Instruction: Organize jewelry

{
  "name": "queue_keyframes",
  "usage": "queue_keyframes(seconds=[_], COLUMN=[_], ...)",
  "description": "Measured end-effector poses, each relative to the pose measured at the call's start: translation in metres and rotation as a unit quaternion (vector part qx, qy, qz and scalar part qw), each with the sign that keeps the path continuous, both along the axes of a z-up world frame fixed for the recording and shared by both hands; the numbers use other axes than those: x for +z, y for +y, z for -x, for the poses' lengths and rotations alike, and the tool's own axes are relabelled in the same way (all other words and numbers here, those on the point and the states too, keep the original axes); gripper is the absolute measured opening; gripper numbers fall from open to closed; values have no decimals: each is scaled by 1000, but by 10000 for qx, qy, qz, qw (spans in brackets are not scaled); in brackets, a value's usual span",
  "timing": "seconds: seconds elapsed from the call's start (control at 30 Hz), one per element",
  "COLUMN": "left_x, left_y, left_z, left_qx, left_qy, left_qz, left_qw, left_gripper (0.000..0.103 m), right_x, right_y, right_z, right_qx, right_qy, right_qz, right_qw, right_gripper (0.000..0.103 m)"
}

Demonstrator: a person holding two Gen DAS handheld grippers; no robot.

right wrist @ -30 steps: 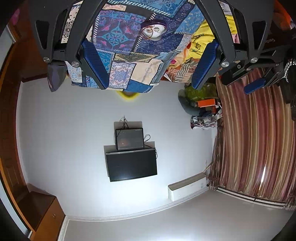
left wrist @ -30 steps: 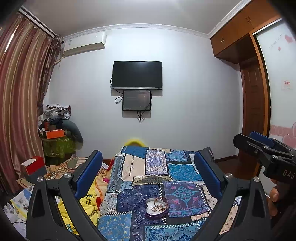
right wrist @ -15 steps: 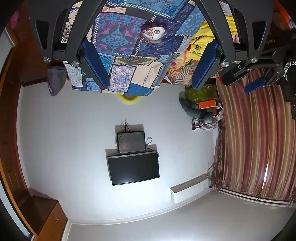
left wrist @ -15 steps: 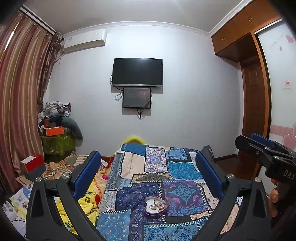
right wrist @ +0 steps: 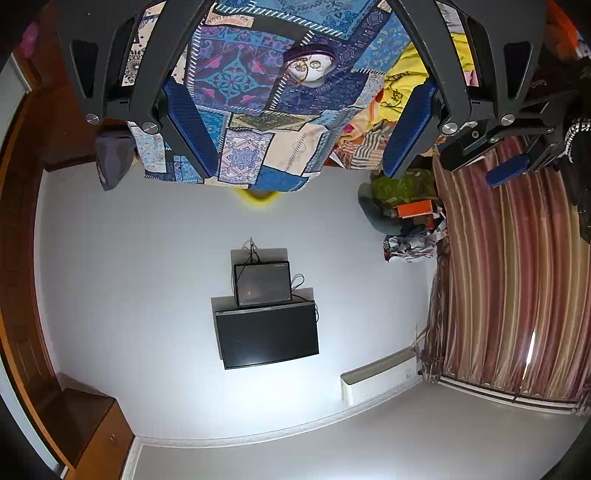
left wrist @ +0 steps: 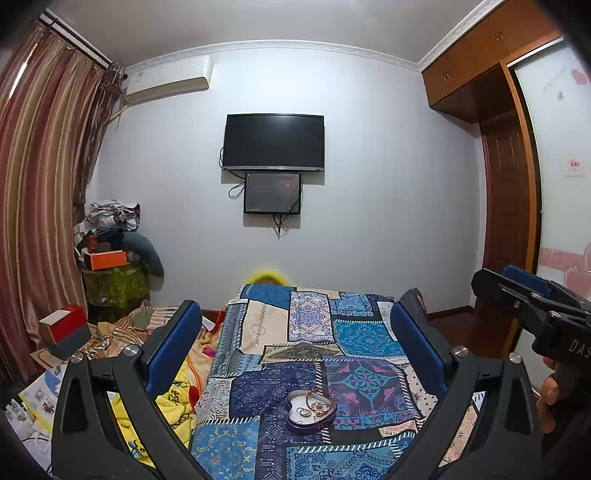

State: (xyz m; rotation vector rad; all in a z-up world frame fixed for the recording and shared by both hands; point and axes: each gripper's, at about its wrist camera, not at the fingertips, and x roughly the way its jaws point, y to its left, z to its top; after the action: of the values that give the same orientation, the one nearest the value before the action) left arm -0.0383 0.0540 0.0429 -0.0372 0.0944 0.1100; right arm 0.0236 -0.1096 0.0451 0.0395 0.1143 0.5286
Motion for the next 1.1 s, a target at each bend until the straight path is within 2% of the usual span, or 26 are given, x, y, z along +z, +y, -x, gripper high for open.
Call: queue_keyframes(seconds=[1.1], left_x=[-7], left_y=[4], left_z=[-16], left_qx=[-233], left_qy=[269], left_qz=[219], left_qw=[9991], left_gripper=[102], right_x=[-5], right_y=[-1], right_z=[-4], right_qx=[-44], right_qy=[157], right_qz=[-29], right_qw=[9999], right_gripper=[89])
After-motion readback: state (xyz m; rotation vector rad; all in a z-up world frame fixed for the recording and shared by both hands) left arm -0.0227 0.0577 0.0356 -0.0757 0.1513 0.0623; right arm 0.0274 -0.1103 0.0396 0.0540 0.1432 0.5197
